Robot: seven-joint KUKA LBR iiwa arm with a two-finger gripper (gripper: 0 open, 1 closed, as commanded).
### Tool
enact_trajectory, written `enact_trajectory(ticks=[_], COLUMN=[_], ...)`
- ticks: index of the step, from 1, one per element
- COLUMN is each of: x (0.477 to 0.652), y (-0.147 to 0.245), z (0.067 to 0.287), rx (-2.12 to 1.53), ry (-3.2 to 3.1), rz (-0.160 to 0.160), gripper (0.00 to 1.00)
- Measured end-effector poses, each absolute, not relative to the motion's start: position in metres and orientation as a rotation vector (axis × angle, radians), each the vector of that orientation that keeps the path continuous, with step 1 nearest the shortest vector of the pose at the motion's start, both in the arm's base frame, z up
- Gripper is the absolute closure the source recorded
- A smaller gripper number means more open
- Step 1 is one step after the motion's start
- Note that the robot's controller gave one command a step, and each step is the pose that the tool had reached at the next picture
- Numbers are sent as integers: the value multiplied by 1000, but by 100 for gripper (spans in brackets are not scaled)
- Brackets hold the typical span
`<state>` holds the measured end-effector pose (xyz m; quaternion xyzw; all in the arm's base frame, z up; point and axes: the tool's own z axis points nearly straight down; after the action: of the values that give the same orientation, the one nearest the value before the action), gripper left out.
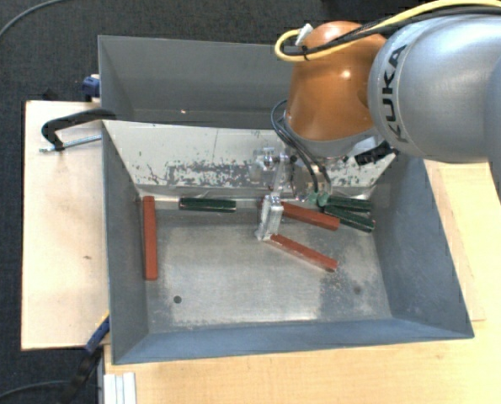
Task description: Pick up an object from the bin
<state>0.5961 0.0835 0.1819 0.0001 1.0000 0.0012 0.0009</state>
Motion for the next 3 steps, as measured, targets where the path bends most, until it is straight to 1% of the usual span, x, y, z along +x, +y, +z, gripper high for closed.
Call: enact_trajectory(ticks=[1,2,3], x=[573,561,563], y=[22,5,7], z=[116,68,71], rx=[122,31,30], ry=[3146,3147,3141], rz=[-2,0,2], gripper=[0,0,100])
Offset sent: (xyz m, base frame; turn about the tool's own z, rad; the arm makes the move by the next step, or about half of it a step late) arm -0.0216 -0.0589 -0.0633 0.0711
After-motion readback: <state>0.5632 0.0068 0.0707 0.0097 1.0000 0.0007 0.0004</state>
